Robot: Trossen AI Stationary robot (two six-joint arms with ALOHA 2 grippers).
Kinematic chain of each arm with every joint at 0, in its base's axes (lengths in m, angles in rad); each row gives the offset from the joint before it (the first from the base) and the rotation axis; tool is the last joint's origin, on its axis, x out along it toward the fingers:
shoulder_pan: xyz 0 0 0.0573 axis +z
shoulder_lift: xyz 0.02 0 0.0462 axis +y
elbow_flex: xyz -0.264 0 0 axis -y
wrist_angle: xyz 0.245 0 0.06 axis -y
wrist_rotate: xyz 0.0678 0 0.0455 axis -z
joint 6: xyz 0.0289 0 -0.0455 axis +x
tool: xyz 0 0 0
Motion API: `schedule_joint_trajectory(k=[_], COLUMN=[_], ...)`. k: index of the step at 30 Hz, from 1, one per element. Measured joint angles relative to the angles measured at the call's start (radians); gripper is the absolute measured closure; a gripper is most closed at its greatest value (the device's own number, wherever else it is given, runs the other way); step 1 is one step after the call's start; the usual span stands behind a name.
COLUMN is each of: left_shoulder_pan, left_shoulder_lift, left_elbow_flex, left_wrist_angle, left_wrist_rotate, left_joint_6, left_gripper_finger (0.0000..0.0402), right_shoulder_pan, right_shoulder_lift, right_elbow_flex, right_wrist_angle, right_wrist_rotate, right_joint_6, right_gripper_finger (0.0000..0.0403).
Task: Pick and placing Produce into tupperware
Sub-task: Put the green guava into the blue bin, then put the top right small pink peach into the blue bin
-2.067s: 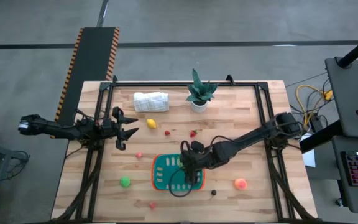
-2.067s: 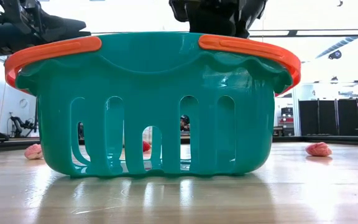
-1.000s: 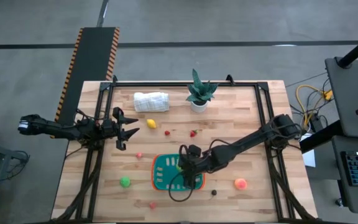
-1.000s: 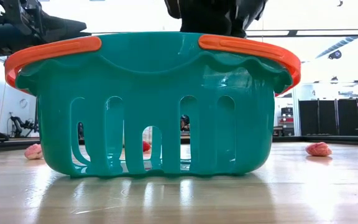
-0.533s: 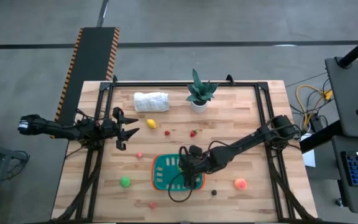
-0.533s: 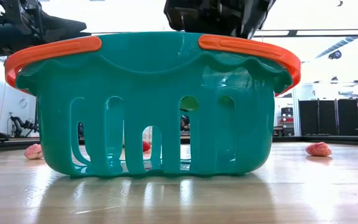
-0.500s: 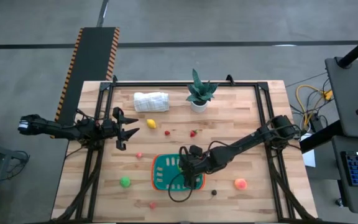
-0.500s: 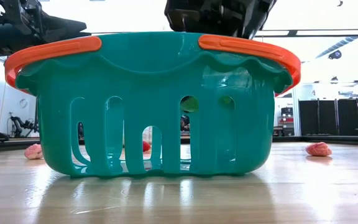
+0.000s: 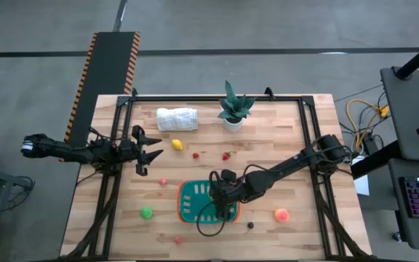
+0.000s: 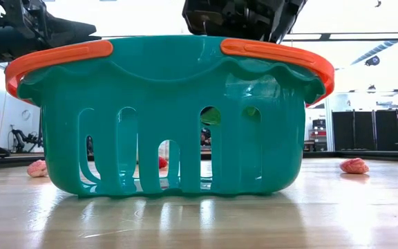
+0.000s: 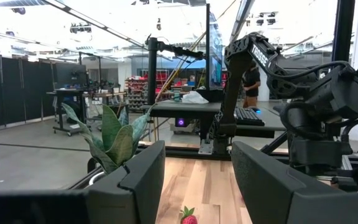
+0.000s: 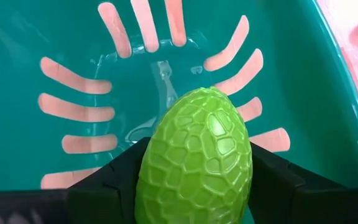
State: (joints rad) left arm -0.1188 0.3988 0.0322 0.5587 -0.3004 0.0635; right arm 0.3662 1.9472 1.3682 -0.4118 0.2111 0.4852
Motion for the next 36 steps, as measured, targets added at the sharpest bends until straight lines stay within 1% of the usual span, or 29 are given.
schedule_joint_trajectory(k=[3,8,22,31,36], left_shoulder_pan=[0.000,0.000,0.000,0.000,0.000], left_shoulder_lift=[0.000,0.000,0.000,0.000,0.000], left_elbow_flex=[0.000,0.000,0.000,0.000,0.000], left_wrist_angle=[0.000,0.000,0.000,0.000,-0.001], left_wrist_rotate=[0.000,0.000,0.000,0.000,0.000], left_joint_6=[0.000,0.000,0.000,0.000,0.000], left_gripper_finger=[0.0228,0.0228,0.0228,0.0228,0.0228], right_shoulder_pan=[0.000,-0.002,-0.016,-0.036,-0.035], right_shoulder_lift=[0.000,0.000,-0.011,-0.113,-0.180], right_elbow_flex=[0.000,0.000,0.000,0.000,0.002], right_wrist_angle=[-0.001,-0.003,-0.008,-0.011,-0.056], right_wrist_rotate=[0.000,0.000,0.000,0.000,0.000], right_joint_6=[-0.037,-0.041,-0.073,-0.093,-0.093], right_gripper_finger=[0.0189,0.0174,0.0170,0.0170,0.0170])
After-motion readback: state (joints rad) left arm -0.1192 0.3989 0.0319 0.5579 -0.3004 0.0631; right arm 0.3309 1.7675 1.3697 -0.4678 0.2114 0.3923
